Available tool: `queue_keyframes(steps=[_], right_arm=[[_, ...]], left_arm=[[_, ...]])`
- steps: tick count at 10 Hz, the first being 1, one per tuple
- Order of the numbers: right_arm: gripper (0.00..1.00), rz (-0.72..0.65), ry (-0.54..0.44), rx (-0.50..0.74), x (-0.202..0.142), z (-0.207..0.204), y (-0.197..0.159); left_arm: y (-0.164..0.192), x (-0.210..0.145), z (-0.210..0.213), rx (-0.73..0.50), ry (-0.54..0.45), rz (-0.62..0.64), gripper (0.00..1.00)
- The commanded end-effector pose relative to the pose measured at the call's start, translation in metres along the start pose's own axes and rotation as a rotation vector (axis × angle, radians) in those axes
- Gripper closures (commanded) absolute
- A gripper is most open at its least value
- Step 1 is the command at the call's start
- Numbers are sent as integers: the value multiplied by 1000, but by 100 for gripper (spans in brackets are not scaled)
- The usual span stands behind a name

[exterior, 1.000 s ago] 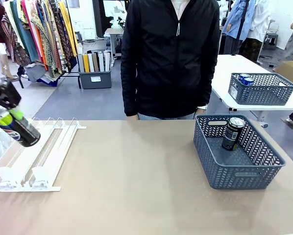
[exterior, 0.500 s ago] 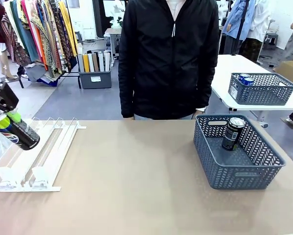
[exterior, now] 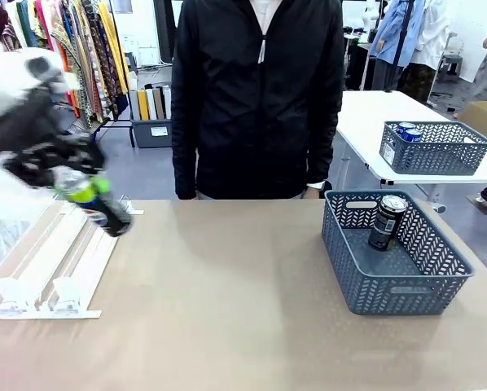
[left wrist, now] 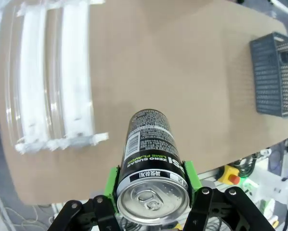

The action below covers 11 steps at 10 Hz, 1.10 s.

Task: Retrieve and store the cans from the dispenser.
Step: Pick up one can from the Automatic Can Dispenser and place it in the middle of the table.

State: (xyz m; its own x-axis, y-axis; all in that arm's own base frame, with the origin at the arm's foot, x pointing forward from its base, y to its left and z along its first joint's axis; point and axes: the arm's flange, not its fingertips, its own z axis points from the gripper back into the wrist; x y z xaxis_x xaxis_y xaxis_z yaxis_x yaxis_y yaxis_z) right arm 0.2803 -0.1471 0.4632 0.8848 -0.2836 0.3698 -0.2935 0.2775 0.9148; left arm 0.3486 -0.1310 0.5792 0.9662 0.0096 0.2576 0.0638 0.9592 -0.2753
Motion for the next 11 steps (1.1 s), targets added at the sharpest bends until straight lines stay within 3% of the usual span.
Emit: queue_keyframes(steps=[1,3,5,7,11], right_arm=[[0,14,-21,26,4,-2,3],[0,14,-21,26,4,-2,3],[0,14,-21,26,4,-2,3],[0,14,-21,26,4,-2,3],[0,14,-21,26,4,-2,3]], left_arm=[[-62,43,-34,58,44,-61,100],[-147,66,-105,94,142,-215,100],[-201,63,-172,194,155,-284,100],[-226,46,-222,269,205,-326,100],[-233,37,-246,296,277,-364,100]])
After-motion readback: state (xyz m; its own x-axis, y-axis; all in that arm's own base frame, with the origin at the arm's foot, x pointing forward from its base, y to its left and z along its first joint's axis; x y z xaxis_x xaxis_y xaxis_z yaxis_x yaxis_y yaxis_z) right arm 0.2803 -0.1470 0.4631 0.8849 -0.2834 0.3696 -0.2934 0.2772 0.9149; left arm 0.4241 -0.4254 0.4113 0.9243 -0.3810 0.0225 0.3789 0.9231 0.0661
